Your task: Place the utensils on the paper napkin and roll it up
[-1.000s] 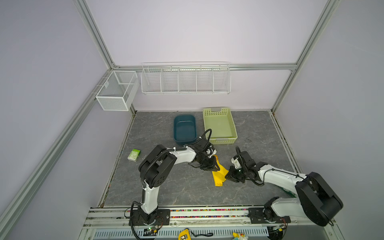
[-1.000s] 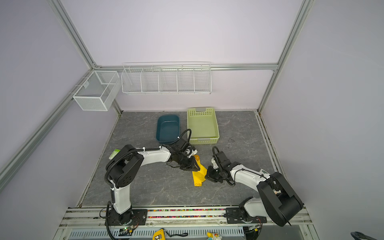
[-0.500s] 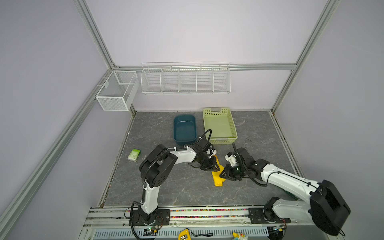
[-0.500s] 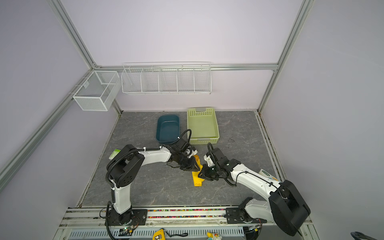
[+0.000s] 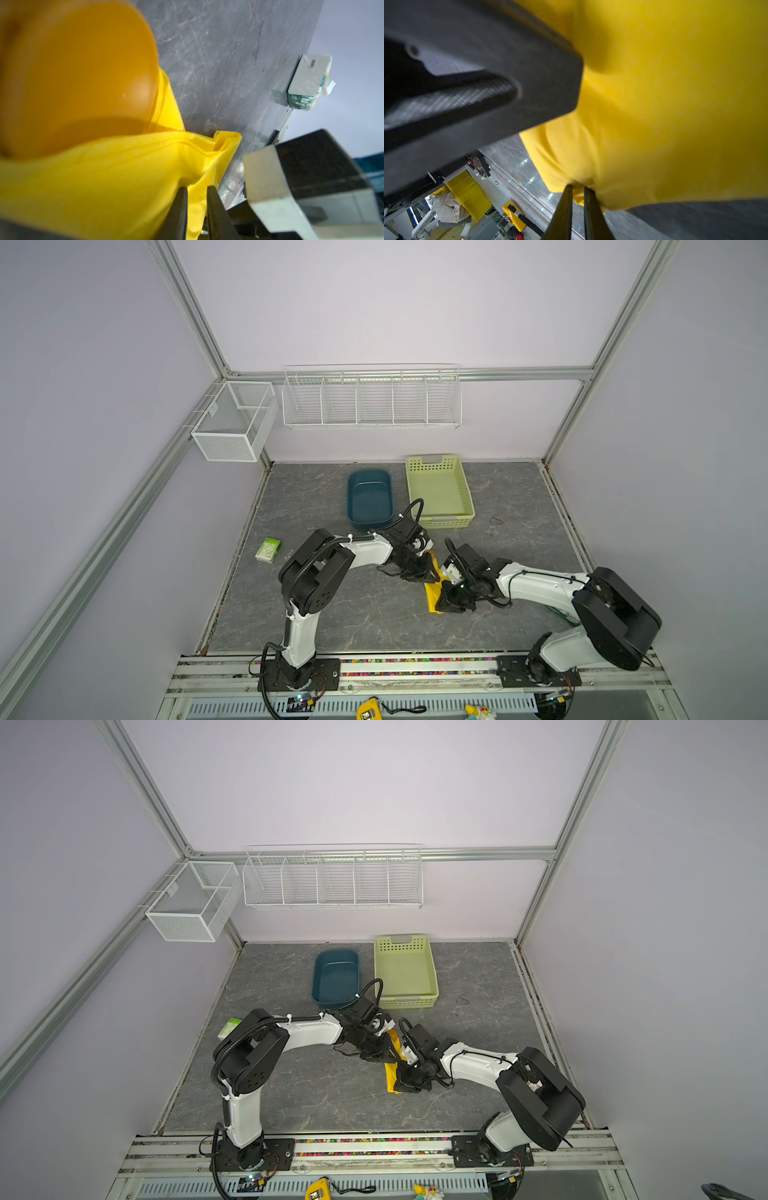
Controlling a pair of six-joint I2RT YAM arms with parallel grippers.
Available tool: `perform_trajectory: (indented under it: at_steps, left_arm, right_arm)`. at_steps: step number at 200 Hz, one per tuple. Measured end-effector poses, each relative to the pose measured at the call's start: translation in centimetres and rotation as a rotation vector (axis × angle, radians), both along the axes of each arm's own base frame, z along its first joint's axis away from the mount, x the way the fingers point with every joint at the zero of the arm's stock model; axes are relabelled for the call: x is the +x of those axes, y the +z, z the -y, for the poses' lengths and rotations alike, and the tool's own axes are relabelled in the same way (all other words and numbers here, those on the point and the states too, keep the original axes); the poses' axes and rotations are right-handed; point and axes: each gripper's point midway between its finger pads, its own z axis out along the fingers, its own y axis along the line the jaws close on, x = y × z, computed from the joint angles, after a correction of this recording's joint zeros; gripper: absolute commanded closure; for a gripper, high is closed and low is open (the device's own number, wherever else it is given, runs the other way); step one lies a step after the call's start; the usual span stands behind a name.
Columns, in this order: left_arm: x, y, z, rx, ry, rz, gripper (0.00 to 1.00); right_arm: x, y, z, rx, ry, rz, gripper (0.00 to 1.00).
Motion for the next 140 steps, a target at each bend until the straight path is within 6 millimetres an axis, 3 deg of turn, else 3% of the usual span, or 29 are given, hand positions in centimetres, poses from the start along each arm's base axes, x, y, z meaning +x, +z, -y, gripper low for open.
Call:
perform_trajectory:
  at_steps: [70, 109, 140]
  left_arm:
    - [0.5, 1.4, -0.3, 0.027, 0.021, 0.031, 0.83]
    - [-0.1, -0.2, -0.6, 0.048, -0.007, -0.004, 0.84]
    - [-0.5, -0.8, -0.4, 0.037, -0.028, -0.027, 0.84]
  right_arm:
    - [-0.1, -0.1, -0.2, 0.002, 0.024, 0.014, 0.89]
    - [-0.2, -0.1, -0.1, 0.003, 0.034, 0.027, 0.88]
    - [-0.5, 0.7, 0.4, -0.011, 0.034, 0.042, 0.79]
